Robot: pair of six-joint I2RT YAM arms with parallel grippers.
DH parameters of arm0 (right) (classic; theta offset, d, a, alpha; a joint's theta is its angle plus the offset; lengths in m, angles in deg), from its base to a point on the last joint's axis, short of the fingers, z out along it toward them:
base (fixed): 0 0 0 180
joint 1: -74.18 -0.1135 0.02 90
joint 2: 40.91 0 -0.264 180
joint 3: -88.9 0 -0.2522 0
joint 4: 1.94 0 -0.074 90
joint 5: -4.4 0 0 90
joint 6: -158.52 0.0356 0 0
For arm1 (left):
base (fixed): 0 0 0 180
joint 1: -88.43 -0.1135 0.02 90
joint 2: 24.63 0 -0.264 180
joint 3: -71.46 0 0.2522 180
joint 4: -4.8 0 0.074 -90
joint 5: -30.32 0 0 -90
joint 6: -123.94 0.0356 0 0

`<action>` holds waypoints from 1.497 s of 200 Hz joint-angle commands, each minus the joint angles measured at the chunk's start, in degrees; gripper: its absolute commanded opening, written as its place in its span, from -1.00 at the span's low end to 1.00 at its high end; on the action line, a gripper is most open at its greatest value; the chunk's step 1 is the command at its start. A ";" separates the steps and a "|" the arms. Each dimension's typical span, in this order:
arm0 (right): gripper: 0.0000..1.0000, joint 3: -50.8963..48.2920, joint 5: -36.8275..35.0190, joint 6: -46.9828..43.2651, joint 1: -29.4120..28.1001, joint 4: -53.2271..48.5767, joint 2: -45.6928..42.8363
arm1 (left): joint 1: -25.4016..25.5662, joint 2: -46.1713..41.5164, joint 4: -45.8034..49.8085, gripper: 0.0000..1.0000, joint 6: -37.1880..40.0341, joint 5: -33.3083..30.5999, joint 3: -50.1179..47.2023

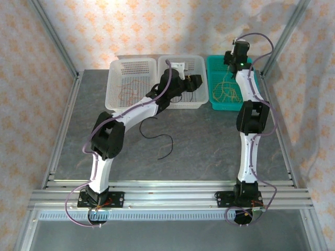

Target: Untangle the cables

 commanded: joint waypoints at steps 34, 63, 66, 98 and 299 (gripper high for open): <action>-0.07 1.33 0.87 1.73 -0.01 -2.86 -5.10 | 0.33 -3.65 0.06 0.10 1.23 -1.13 -4.07; -0.07 -2.85 -1.46 3.26 -0.27 -2.71 -9.37 | 0.35 -8.72 -1.85 0.10 0.89 -2.03 -11.68; -0.07 -3.41 -1.92 3.43 -0.35 -2.69 -9.86 | 0.37 -8.84 -2.14 0.10 0.81 -2.13 -12.61; 0.00 -12.94 -3.84 5.22 -0.88 -1.07 -16.71 | 0.37 -15.71 -3.86 0.09 0.49 -3.53 -22.30; -0.04 -75.84 -8.16 8.85 -26.39 9.04 -56.88 | -0.75 -48.69 1.75 0.10 -5.93 -16.61 -63.95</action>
